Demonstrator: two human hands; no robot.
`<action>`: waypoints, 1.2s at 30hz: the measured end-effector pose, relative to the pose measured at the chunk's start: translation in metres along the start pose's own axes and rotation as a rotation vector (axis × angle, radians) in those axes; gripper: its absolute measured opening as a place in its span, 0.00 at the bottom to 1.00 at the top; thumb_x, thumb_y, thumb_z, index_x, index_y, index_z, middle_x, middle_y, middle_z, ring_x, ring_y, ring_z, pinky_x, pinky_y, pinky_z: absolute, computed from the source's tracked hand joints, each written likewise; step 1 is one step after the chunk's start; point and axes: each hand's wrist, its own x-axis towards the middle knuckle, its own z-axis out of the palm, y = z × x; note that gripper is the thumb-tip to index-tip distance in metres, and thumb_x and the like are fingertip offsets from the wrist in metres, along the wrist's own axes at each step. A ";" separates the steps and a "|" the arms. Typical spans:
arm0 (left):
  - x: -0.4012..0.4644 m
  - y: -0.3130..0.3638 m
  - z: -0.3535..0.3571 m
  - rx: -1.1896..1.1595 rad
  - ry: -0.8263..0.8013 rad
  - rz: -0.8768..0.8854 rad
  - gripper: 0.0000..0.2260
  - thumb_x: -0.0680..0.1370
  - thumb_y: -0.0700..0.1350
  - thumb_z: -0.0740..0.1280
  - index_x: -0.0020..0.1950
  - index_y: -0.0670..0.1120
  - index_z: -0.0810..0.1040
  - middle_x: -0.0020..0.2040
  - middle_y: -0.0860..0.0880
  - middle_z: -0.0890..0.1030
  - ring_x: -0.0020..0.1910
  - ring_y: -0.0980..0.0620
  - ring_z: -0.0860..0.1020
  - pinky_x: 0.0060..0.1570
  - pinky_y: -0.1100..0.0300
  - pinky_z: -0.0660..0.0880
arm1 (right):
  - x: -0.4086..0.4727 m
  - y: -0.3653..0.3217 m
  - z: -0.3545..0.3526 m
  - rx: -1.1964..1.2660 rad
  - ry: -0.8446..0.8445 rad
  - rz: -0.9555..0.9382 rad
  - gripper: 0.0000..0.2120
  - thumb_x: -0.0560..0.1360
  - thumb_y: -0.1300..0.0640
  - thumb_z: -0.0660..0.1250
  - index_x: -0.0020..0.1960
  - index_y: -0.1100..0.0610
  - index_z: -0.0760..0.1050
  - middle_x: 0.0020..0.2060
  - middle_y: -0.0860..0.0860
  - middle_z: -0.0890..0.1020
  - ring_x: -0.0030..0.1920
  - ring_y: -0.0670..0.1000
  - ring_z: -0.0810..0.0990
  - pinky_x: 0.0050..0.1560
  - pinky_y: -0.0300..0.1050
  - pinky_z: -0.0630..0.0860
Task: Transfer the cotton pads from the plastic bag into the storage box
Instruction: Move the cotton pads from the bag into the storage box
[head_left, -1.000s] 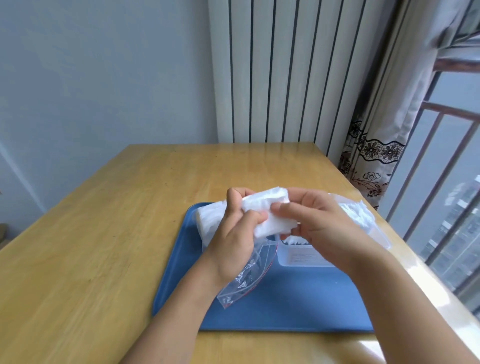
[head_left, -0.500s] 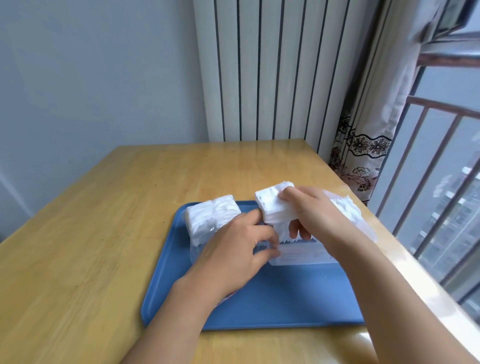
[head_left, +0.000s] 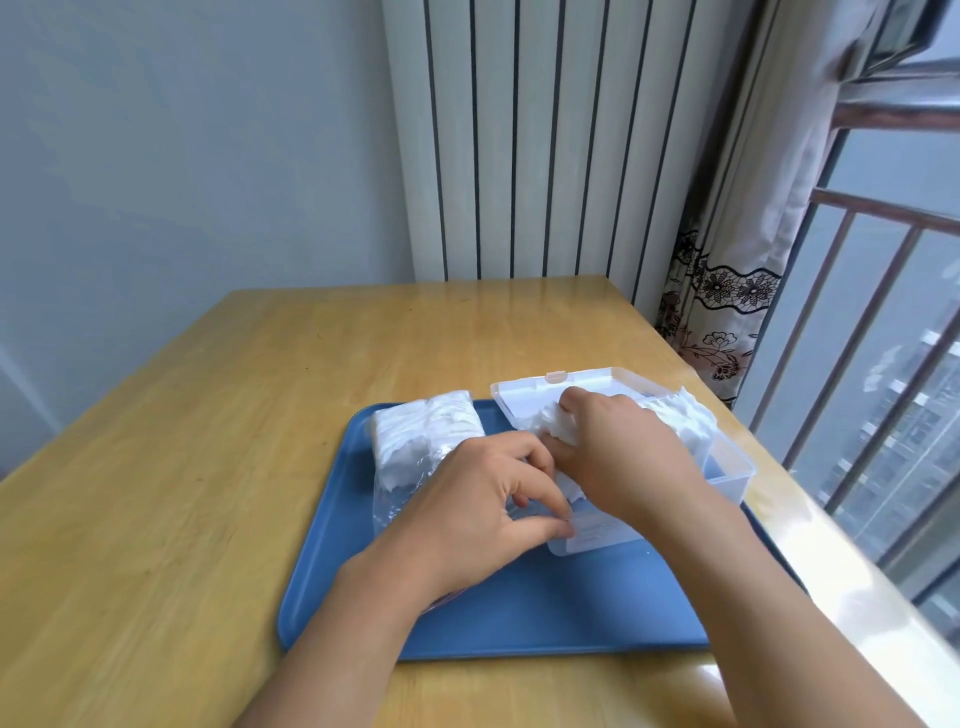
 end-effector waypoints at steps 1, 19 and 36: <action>0.000 0.000 0.000 0.009 0.002 0.003 0.03 0.70 0.47 0.79 0.40 0.54 0.87 0.44 0.57 0.76 0.41 0.54 0.76 0.40 0.66 0.69 | 0.000 0.000 -0.002 -0.014 -0.003 -0.013 0.16 0.78 0.44 0.64 0.39 0.51 0.63 0.33 0.47 0.71 0.37 0.56 0.73 0.29 0.45 0.59; 0.005 0.009 0.007 0.466 -0.050 -0.080 0.17 0.72 0.69 0.67 0.44 0.57 0.71 0.48 0.59 0.73 0.48 0.53 0.69 0.48 0.54 0.74 | 0.006 0.015 -0.007 0.454 -0.149 0.045 0.19 0.78 0.50 0.66 0.38 0.63 0.67 0.31 0.56 0.78 0.31 0.54 0.81 0.34 0.51 0.77; 0.005 -0.002 0.015 0.342 -0.052 -0.027 0.17 0.72 0.63 0.73 0.45 0.50 0.81 0.48 0.57 0.75 0.48 0.52 0.69 0.51 0.53 0.73 | 0.008 -0.003 -0.001 0.093 -0.267 -0.039 0.15 0.77 0.60 0.61 0.32 0.56 0.66 0.29 0.52 0.74 0.33 0.52 0.71 0.33 0.46 0.66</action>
